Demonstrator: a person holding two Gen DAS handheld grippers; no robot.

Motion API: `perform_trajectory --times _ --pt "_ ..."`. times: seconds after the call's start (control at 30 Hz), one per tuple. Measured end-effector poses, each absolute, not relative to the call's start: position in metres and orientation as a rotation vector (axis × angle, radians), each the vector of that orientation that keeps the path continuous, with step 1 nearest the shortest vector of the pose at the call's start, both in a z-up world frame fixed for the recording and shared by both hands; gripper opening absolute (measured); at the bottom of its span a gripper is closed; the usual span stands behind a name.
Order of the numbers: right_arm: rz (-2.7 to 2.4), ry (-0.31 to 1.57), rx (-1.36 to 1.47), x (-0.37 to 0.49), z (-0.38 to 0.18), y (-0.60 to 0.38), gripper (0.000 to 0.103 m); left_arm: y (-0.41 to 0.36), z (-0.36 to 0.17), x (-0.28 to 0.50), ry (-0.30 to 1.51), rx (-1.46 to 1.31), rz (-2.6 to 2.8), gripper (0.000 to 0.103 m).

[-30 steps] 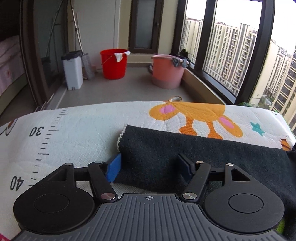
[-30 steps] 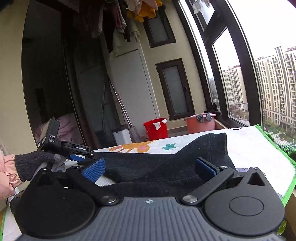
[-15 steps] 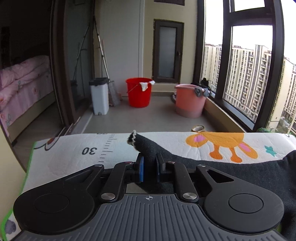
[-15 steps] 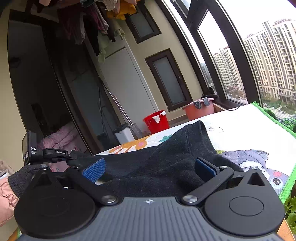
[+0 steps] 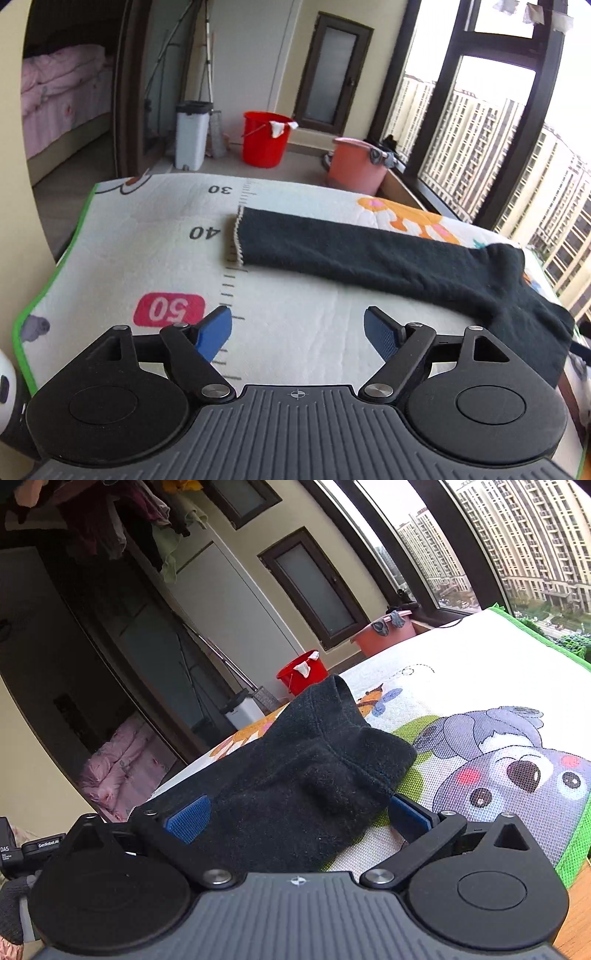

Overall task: Fold clothes
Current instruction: 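Grasp the other sleeve cuff with the left gripper and lift it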

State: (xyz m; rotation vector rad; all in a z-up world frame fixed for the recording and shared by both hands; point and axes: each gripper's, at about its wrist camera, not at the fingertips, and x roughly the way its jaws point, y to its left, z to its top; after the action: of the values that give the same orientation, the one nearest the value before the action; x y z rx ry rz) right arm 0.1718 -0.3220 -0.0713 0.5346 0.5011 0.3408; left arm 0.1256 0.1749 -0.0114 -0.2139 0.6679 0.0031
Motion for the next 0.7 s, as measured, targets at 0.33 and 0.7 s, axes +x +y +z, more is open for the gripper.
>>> perform_trajectory --times 0.33,0.7 --pt "0.289 0.605 0.401 0.182 -0.067 -0.299 0.103 0.143 -0.037 0.029 0.700 -0.183 -0.145 0.085" --pt "0.234 0.629 0.322 0.179 -0.061 -0.283 0.103 0.104 -0.030 0.009 0.712 -0.140 -0.191 0.093"
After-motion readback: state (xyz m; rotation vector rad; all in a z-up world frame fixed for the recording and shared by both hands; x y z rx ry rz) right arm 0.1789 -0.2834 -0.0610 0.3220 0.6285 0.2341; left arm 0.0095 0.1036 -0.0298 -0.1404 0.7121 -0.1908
